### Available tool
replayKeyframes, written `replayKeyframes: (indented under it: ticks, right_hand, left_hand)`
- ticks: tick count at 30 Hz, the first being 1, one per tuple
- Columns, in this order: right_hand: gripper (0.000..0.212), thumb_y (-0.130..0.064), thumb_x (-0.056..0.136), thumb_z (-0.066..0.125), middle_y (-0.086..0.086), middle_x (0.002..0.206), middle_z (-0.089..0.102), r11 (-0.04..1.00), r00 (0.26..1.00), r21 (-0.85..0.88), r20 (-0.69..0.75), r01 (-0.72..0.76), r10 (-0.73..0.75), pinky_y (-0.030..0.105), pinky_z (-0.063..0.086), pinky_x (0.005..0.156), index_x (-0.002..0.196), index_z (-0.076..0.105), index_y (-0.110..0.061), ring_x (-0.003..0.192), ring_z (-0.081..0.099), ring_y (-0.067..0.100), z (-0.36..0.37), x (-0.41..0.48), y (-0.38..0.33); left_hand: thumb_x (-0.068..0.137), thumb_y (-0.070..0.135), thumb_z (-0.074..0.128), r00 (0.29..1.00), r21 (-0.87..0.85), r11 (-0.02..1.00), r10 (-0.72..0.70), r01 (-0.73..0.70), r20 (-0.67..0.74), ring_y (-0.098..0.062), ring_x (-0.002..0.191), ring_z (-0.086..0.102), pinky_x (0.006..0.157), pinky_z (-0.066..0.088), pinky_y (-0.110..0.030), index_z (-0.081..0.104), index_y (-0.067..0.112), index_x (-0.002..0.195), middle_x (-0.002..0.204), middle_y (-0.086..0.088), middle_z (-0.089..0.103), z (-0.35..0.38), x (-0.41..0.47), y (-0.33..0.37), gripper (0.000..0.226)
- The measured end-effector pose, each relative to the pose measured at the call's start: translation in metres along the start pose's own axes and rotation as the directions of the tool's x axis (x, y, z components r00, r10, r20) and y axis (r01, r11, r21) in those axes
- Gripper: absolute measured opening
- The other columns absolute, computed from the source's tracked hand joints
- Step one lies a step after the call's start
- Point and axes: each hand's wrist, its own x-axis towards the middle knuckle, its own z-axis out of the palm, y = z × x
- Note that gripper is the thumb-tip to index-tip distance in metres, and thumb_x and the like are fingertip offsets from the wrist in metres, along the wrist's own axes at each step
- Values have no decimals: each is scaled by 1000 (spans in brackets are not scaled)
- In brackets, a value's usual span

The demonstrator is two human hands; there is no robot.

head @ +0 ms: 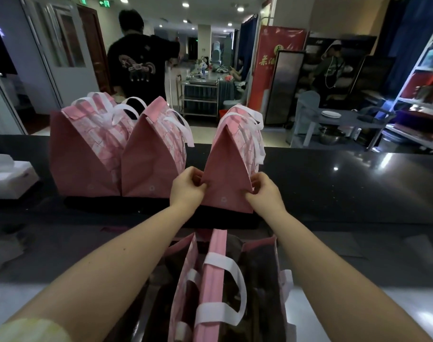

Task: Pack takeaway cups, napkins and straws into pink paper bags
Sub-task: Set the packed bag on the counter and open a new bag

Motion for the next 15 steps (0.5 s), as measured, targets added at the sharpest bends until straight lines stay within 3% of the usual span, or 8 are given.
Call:
replayKeyframes:
  ticks: [4, 8, 11, 15]
  right_hand:
    - [13, -19, 78, 68, -6, 83, 63, 1000, 1000, 16, -17, -11, 11, 28, 47, 64, 82, 57, -24, 75, 59, 12, 1, -1, -2]
    - [20, -15, 79, 67, -11, 83, 63, 999, 1000, 52, 15, -6, 5, 19, 45, 60, 78, 56, -31, 75, 60, 5, 5, -1, -9]
    - [27, -8, 78, 65, -10, 88, 66, 998, 999, 68, 48, -9, 6, 28, 54, 71, 85, 59, -33, 81, 65, 13, 6, -3, -6]
    - [31, -4, 79, 61, -12, 85, 67, 996, 1000, 90, 19, -8, 6, 35, 56, 75, 83, 59, -35, 80, 66, 17, 12, -4, -7]
  left_hand:
    - [76, 17, 74, 1000, 105, 994, -15, 13, 21, -10, 66, 59, 57, 41, -22, 55, 29, 64, 66, 14, 60, -8, -5, -2, 25]
    - [75, 20, 71, 999, 153, 987, -38, 41, -21, -13, 70, 61, 61, 44, -26, 58, 29, 68, 67, 16, 60, -18, -7, 4, 18]
    - [75, 20, 68, 998, 168, 983, -69, 70, -13, -9, 71, 62, 57, 42, -23, 62, 30, 75, 71, 18, 62, -23, -16, 0, 12]
    - [77, 15, 63, 993, 207, 971, -111, 117, -40, -15, 79, 64, 68, 50, -29, 67, 25, 84, 83, 10, 69, -28, -23, -3, 13]
